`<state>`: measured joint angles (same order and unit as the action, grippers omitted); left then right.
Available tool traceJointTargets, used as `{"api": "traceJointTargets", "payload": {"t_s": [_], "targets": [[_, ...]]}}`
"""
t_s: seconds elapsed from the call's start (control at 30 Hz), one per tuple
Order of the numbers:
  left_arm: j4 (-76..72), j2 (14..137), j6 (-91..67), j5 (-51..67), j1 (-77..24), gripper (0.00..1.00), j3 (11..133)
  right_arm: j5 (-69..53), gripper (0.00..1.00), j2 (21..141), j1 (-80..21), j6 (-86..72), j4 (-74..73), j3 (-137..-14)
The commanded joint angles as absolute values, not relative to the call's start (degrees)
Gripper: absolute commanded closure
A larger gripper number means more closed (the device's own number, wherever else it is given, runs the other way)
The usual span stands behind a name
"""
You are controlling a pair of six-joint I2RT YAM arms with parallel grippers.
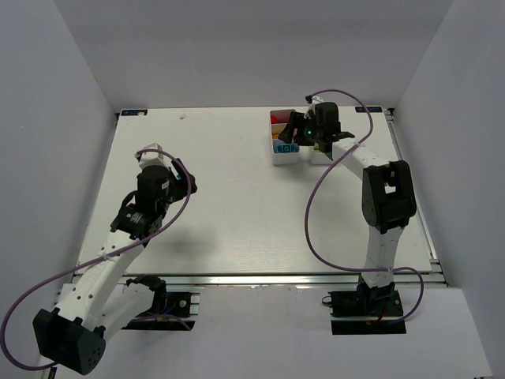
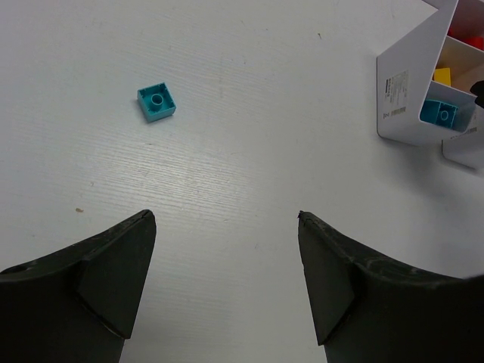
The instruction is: Sort the legos into containers by color
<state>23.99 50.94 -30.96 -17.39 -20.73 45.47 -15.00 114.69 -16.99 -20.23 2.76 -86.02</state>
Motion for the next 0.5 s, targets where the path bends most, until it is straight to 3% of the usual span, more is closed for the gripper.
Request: {"api": "traceJointTargets", "payload": {"t_s": [0.0, 0.17, 0.3, 0.4, 0.47], "targets": [[24.08, 51.06, -31.81, -17.23, -20.74, 0.14, 45.79, -16.86, 0.29, 112.77, -16.44, -18.02, 4.39, -85.34], [28.55, 57.01, -36.29, -17.41, -20.13, 0.11, 48.24, -29.67, 0.35, 106.01, -15.03, -8.47, 10.45, -80.61], [31.90, 65.37, -36.83, -13.72, -17.06, 0.10, 50.88, -51.89, 0.47, 102.49, -12.84, 2.61, 9.07, -78.57], [34.18, 72.49, -36.30, -12.83, -14.34, 0.09, 53.87, -55.63, 0.63, 100.11, -12.74, 11.06, 3.17, -77.53], [34.89, 76.01, -36.73, -13.53, -13.01, 0.08, 55.54, -55.55, 0.64, 97.83, -12.74, 12.91, 2.38, -75.77]]}}
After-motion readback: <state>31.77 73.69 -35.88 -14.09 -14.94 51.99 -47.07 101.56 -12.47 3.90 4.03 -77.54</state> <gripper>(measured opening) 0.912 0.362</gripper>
